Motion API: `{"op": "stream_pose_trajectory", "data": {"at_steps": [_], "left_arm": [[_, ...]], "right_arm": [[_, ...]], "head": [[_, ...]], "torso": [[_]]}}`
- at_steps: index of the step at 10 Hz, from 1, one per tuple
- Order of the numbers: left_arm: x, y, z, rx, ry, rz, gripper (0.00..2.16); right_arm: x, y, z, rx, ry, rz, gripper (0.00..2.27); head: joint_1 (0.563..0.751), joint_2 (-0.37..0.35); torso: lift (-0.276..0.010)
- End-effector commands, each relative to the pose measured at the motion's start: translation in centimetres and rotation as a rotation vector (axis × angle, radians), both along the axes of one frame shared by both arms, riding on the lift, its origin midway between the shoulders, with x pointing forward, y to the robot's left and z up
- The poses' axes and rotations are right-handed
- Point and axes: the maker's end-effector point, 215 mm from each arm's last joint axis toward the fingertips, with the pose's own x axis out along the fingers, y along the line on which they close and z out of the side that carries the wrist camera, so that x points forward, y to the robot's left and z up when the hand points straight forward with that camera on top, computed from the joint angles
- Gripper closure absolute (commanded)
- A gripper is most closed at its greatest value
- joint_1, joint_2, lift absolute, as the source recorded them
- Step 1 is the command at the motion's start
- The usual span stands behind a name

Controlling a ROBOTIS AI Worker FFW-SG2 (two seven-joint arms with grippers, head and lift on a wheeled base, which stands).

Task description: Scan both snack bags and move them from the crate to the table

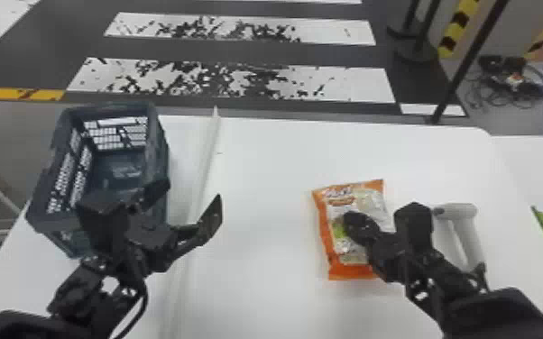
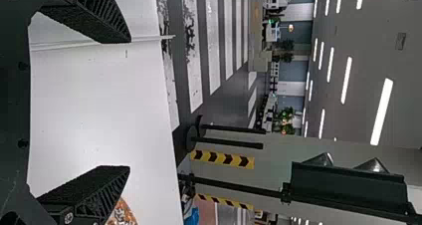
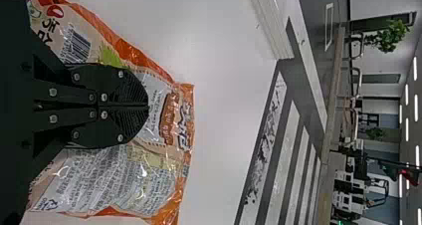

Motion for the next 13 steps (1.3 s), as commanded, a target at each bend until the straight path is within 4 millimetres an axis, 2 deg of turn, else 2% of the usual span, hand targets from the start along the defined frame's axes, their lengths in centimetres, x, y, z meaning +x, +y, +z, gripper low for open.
{"op": "stream_pose_trajectory", "data": {"at_steps": [1,3,4,6,7,8,10,13], "left_arm": [[0.0,0.0,0.1,0.000,-0.001,0.000,0.09],[0.0,-0.1,0.1,-0.002,-0.002,-0.003,0.09],[0.0,-0.2,0.2,-0.002,-0.004,-0.004,0.09],[-0.1,-0.2,0.5,0.000,-0.008,-0.006,0.09],[-0.1,-0.2,0.7,-0.001,-0.012,-0.007,0.09],[-0.2,-0.2,0.7,-0.001,-0.011,-0.008,0.09],[-0.3,0.1,0.8,0.003,-0.012,-0.005,0.09],[-0.4,0.2,0.8,0.004,-0.010,-0.004,0.09]], "right_arm": [[0.2,0.2,3.5,0.017,-0.060,-0.002,2.26],[0.0,1.9,6.6,0.027,-0.105,0.027,2.26],[-0.3,3.4,6.5,0.019,-0.102,0.062,2.26],[-0.8,6.9,4.7,-0.039,-0.076,0.146,2.26],[-1.1,8.8,3.0,-0.078,-0.049,0.189,2.26],[-0.7,9.7,1.8,-0.101,-0.035,0.210,2.26],[0.6,9.6,0.1,-0.159,-0.012,0.212,2.26],[1.7,8.7,-1.3,-0.244,0.003,0.184,2.26]], "head": [[0.695,-0.011],[0.695,-0.008],[0.695,-0.001],[0.695,0.037],[0.695,0.063],[0.695,0.077],[0.695,0.108],[0.695,0.107]], "torso": [[-0.088],[-0.088],[-0.088],[-0.088],[-0.088],[-0.088],[-0.088],[-0.088]]}}
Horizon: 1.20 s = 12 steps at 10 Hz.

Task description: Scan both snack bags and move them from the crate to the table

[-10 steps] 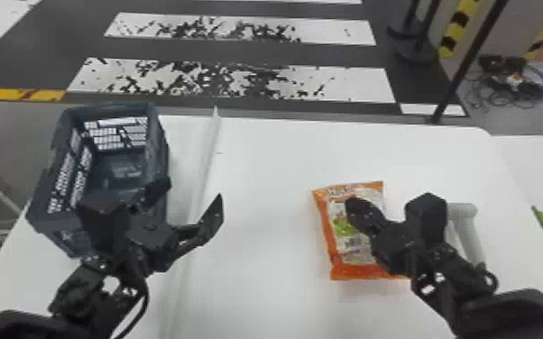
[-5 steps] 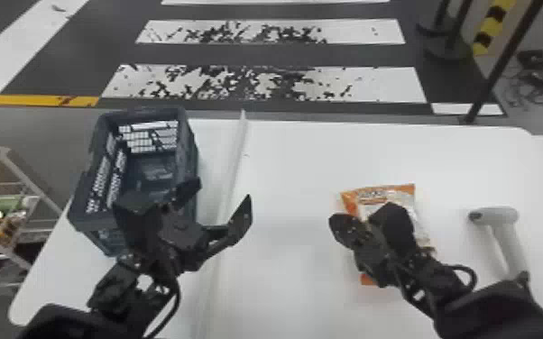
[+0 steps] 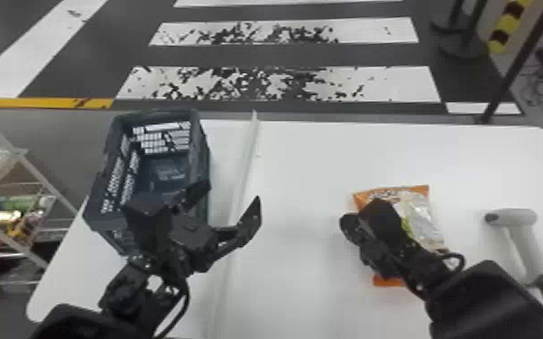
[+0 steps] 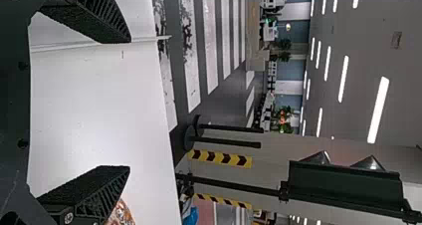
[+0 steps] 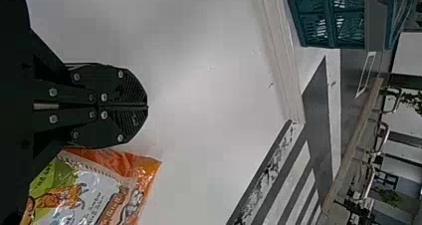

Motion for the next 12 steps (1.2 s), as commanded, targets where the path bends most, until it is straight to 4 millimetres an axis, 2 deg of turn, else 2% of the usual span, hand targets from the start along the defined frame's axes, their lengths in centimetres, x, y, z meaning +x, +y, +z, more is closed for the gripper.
{"op": "stream_pose_trajectory", "data": {"at_steps": [1,4,6,8,12], "left_arm": [[0.0,0.2,0.0,0.002,0.001,0.002,0.09],[0.0,0.1,0.0,0.000,0.001,0.003,0.09],[0.1,0.4,0.0,0.002,0.000,0.007,0.09],[0.1,0.5,-0.1,0.003,0.001,0.009,0.09],[0.1,0.3,-0.1,0.001,0.002,0.007,0.09]], "right_arm": [[0.4,-0.7,-0.5,-0.025,0.001,-0.014,2.26],[2.1,-3.0,-0.5,-0.055,-0.013,-0.072,2.26],[2.4,-3.6,-0.7,-0.067,-0.001,-0.082,2.26],[1.1,-3.1,-0.2,-0.048,0.017,-0.074,2.26],[-0.6,-4.2,-0.7,-0.076,0.068,-0.084,2.26]], "head": [[0.695,0.104],[0.695,0.084],[0.695,0.064],[0.695,0.061],[0.695,0.059]], "torso": [[-0.088],[-0.088],[-0.088],[-0.088],[-0.088]]}}
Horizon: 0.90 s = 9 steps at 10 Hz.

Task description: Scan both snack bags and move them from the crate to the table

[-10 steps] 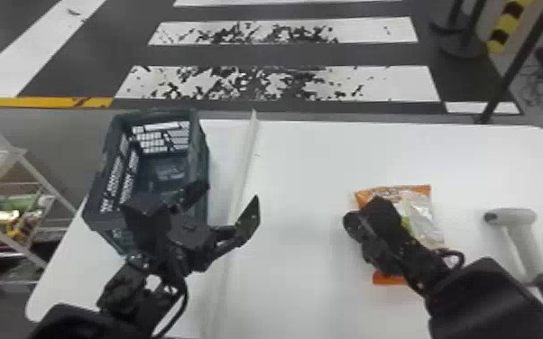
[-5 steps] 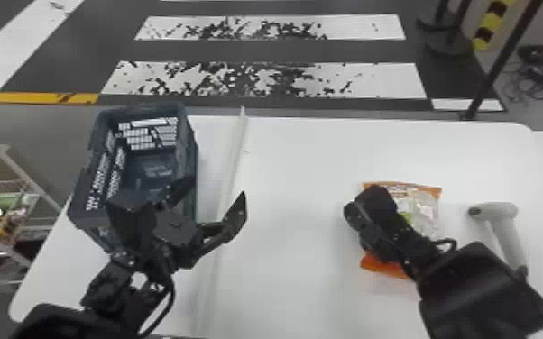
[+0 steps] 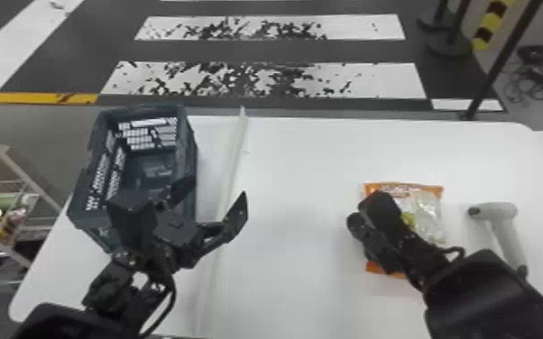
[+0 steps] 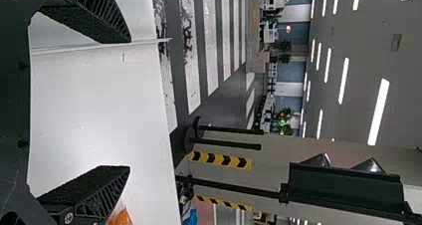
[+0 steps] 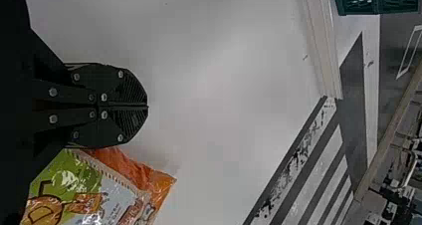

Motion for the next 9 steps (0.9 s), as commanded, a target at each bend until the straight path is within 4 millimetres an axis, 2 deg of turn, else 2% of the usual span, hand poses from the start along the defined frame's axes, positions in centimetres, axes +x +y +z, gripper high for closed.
{"op": "stream_pose_trajectory", "data": {"at_steps": [1,3,4,5,6,7,8,9], "left_arm": [[0.0,0.0,-0.1,-0.001,0.002,0.001,0.09],[-0.1,-0.1,-0.2,-0.001,0.005,0.000,0.09],[-0.1,-0.1,-0.2,-0.001,0.005,0.000,0.09],[0.0,-0.1,-0.2,-0.001,0.003,0.000,0.09],[0.0,-0.1,-0.1,-0.002,0.002,0.000,0.09],[0.0,-0.1,-0.1,-0.002,0.002,0.000,0.09],[0.0,0.0,0.0,-0.003,-0.001,0.000,0.09],[0.0,0.0,0.0,-0.006,-0.001,-0.001,0.09]], "right_arm": [[-0.3,-0.3,-0.1,-0.004,0.004,-0.003,2.26],[-0.7,-0.2,0.5,0.009,-0.005,0.000,2.26],[-1.1,0.4,2.3,0.042,-0.032,0.001,2.26],[-0.9,0.1,6.1,0.110,-0.088,-0.028,2.15],[-0.2,-2.2,10.3,0.185,-0.150,-0.094,1.75],[0.2,-5.3,13.2,0.187,-0.200,-0.150,0.99],[0.1,-9.1,14.2,0.183,-0.201,-0.224,0.17],[-0.1,-13.0,14.6,0.185,-0.201,-0.295,0.08]], "head": [[0.695,0.055],[0.695,0.051],[0.695,0.051],[0.695,0.054],[0.695,0.058],[0.695,0.044],[0.695,0.027],[0.695,-0.019]], "torso": [[-0.088],[-0.088],[-0.088],[-0.088],[-0.088],[-0.088],[-0.088],[-0.088]]}}
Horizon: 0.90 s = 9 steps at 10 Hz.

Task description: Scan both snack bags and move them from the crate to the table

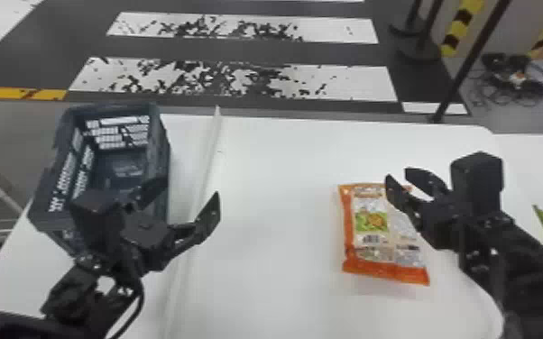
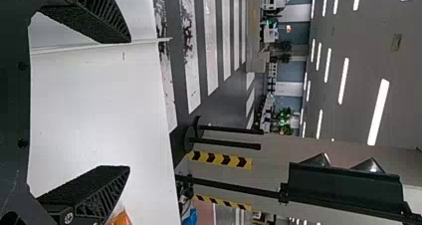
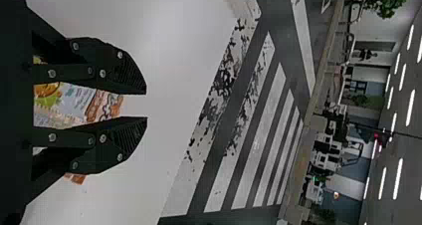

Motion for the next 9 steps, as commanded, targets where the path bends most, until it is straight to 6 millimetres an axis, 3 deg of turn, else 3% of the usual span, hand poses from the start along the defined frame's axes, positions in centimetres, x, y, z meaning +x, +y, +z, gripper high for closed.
{"op": "stream_pose_trajectory", "data": {"at_steps": [1,3,4,7,9], "left_arm": [[0.0,0.0,0.2,-0.003,-0.005,0.000,0.09],[0.1,0.1,0.2,-0.002,-0.005,0.001,0.09],[0.1,0.1,0.2,-0.004,-0.005,0.000,0.09],[0.1,0.1,0.0,-0.005,-0.002,0.002,0.09],[0.0,0.2,-0.3,-0.002,0.002,0.004,0.09]], "right_arm": [[-0.5,-6.5,0.0,0.013,0.026,-0.118,0.08],[-1.8,-12.9,-2.5,0.031,0.063,-0.205,0.08],[-2.3,-14.8,-3.8,0.024,0.076,-0.223,0.08],[-3.1,-17.1,-7.9,0.026,0.122,-0.224,0.07],[-3.0,-17.2,-10.2,0.066,0.166,-0.214,0.08]], "head": [[0.695,-0.069],[0.695,-0.156],[0.695,-0.202],[0.695,-0.275],[0.695,-0.293]], "torso": [[-0.088],[-0.088],[-0.088],[-0.088],[-0.088]]}}
